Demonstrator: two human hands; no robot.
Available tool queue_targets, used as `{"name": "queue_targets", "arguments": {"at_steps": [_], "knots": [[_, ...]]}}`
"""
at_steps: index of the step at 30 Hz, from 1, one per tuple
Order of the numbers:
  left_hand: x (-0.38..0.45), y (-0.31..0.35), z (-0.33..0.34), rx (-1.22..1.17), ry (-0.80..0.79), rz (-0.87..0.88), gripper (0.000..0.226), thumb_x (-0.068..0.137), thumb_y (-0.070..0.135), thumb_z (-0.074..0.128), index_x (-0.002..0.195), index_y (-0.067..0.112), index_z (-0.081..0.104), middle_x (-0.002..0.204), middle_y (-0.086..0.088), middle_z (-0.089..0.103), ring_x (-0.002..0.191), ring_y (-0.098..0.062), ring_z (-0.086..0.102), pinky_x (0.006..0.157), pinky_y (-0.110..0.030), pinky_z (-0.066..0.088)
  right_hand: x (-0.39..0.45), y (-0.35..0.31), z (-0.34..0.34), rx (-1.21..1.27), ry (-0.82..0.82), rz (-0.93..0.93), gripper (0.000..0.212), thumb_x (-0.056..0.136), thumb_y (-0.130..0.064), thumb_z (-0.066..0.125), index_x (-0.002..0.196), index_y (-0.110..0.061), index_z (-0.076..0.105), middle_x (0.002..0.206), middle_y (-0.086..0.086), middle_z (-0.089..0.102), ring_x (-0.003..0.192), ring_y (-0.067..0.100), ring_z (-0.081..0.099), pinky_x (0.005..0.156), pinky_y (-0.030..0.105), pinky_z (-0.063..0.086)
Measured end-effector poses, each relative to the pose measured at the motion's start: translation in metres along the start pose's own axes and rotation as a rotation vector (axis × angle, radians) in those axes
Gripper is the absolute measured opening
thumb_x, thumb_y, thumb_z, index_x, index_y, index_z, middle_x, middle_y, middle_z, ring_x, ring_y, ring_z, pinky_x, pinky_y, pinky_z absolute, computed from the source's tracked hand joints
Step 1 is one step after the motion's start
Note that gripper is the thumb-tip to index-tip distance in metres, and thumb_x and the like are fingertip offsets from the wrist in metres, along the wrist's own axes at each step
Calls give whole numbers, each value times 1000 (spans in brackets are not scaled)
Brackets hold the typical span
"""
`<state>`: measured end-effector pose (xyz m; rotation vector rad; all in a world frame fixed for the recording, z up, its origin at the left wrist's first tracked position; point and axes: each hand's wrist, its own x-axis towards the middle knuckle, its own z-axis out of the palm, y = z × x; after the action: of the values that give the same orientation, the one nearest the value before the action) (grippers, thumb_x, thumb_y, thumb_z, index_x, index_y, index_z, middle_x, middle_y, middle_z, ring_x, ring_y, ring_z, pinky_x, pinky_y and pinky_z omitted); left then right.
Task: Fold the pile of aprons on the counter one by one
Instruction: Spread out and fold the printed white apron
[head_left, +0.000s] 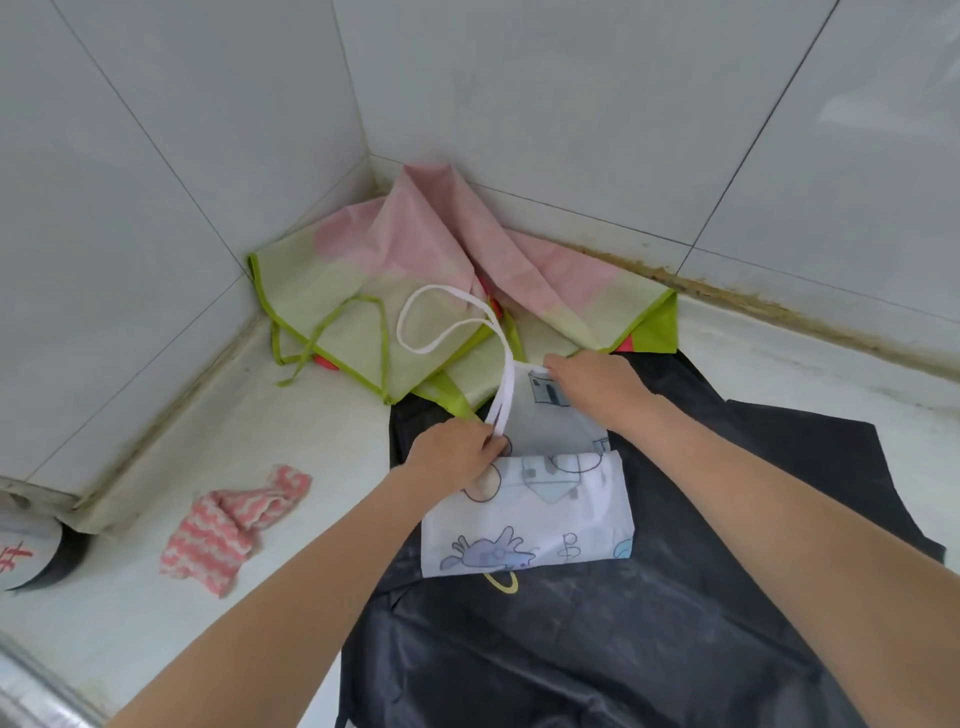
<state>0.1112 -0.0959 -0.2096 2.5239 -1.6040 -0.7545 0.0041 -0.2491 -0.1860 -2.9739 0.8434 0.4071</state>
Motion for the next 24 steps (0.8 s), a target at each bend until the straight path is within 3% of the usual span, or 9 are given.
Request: {"name": "queue_targets", "arguments": {"at_steps": [4,7,10,13,15,16,19,22,24], "knots": [[-2,-1,19,221,-34,-47,30,100,30,36,111,12,58,115,-8,60,106,-29,58,82,-33,43,3,-9,15,-217,-33,81,37,91,-2,43,127,-6,38,107,11,63,91,28,64,49,27,25],[-2,0,21,422,-46,23,30,95,23,43,122,12,48,122,-7,54,108,-28,58,80,-31,38,4,-15,26,-245,50,121,22,63,-14,68,84,-11,62,63,5,61,49,18,59,41,21,19],[-3,2,26,525,-12,91,35,95,25,42,124,7,44,120,-10,54,103,-28,60,77,-32,38,14,-7,38,-251,165,35,8,62,-13,53,70,-14,53,52,0,51,43,16,51,39,23,32],[-6,-2,26,595,100,176,40,79,39,65,102,7,61,91,-9,63,69,-20,65,58,-25,35,17,3,38,-272,380,-152,26,72,-6,63,81,-12,40,67,6,51,58,22,52,51,30,41],[-2,-9,27,589,238,227,49,42,41,85,75,11,64,60,-2,57,39,-15,52,45,-20,34,13,8,33,-194,385,-204,39,65,-7,79,81,-10,43,70,10,51,59,25,53,50,30,41],[1,-8,28,575,333,239,53,41,38,86,78,10,59,60,-2,56,42,-17,52,48,-23,37,10,11,34,-158,364,-199,42,62,-5,82,79,-8,44,70,11,51,59,26,53,46,29,39],[-2,21,31,386,549,293,37,77,42,56,97,11,54,87,-4,62,75,-21,57,73,-32,37,2,15,32,-74,296,-147,42,53,0,87,74,-4,50,69,11,48,56,25,52,35,22,12],[-8,59,28,241,271,228,65,89,50,13,119,11,55,113,-7,58,103,-25,55,88,-34,39,2,12,21,-105,236,-152,31,73,6,68,96,-5,50,84,11,39,70,27,43,43,26,6],[-5,60,39,235,232,286,70,88,51,7,122,7,51,114,-10,57,105,-28,56,86,-35,42,5,9,19,-90,264,-147,36,75,8,58,105,-9,49,89,11,34,74,26,37,45,28,6]]}}
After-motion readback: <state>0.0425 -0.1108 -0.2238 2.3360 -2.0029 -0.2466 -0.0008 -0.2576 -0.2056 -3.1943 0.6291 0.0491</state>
